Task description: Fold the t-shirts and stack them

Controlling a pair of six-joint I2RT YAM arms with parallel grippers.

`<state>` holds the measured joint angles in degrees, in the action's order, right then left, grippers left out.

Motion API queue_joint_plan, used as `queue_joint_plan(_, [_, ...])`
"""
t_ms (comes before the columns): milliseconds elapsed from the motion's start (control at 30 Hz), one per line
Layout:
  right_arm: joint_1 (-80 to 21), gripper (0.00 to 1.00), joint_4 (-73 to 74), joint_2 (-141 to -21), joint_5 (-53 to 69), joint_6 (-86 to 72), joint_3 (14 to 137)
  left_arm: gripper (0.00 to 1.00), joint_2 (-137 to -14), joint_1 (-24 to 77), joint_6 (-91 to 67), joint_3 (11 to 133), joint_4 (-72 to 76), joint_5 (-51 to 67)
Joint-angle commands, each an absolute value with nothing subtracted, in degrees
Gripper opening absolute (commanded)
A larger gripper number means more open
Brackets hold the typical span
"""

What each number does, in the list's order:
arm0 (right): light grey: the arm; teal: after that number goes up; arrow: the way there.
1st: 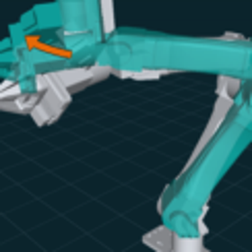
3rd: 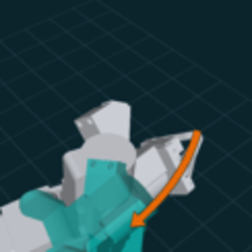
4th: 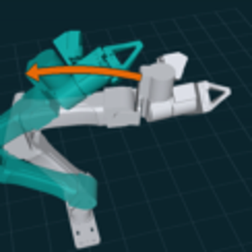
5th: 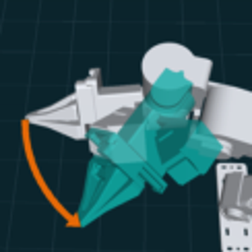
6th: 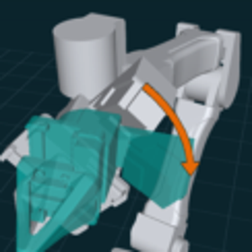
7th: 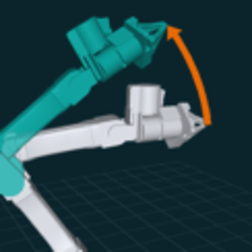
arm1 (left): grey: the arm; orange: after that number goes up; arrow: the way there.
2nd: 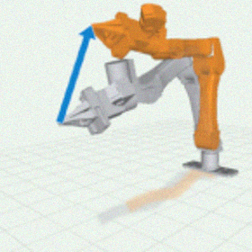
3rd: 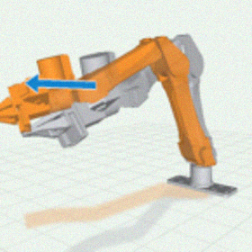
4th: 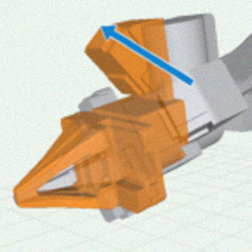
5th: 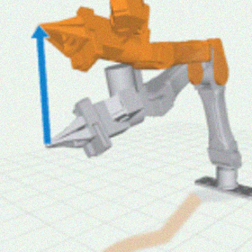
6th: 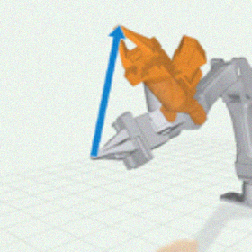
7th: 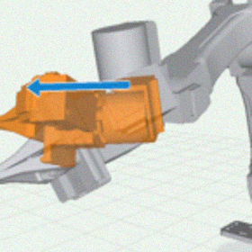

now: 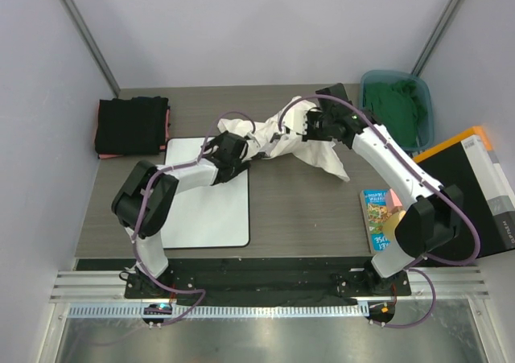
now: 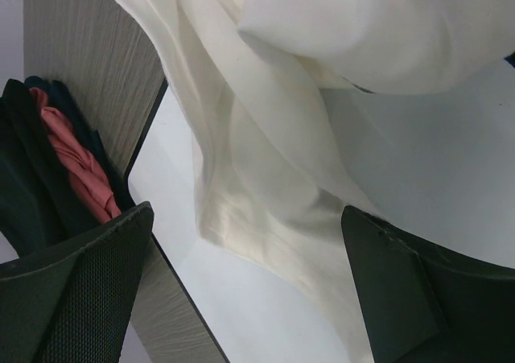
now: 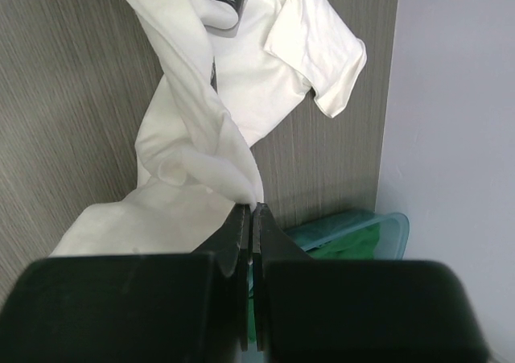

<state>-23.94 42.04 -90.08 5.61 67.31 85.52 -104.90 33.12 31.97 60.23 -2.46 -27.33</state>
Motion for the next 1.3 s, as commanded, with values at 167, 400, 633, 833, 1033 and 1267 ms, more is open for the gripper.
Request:
queue_joint_plan(167, [-22.85,0.01,39.90,-89.91,7.29,65.48,89.47,1.00,-109.68,36.04,36.64,54.85,8.50,-35.59])
queue_joint_plan(400, [-22.24,0.01,40.25,-89.21,7.82,65.74,88.77,0.74,-111.89,36.47,41.49,51.24,14.94,-40.25])
queue_joint_plan(633, [-21.80,0.01,40.95,-88.77,8.79,66.53,88.77,0.93,-102.32,36.39,35.43,56.85,0.57,-34.81])
queue_joint_plan(833, [-21.71,0.01,40.96,-88.15,8.96,66.80,88.77,0.95,-94.67,36.30,27.78,65.21,-14.57,-26.39])
queue_joint_plan(1033, [-21.53,0.01,40.87,-88.24,8.79,67.06,89.03,0.96,-91.58,36.91,22.95,66.19,-24.61,-20.30])
queue_joint_plan(1267, [-21.53,0.01,40.87,-88.86,8.79,66.71,89.30,0.96,-93.16,37.70,20.92,62.49,-25.66,-20.39])
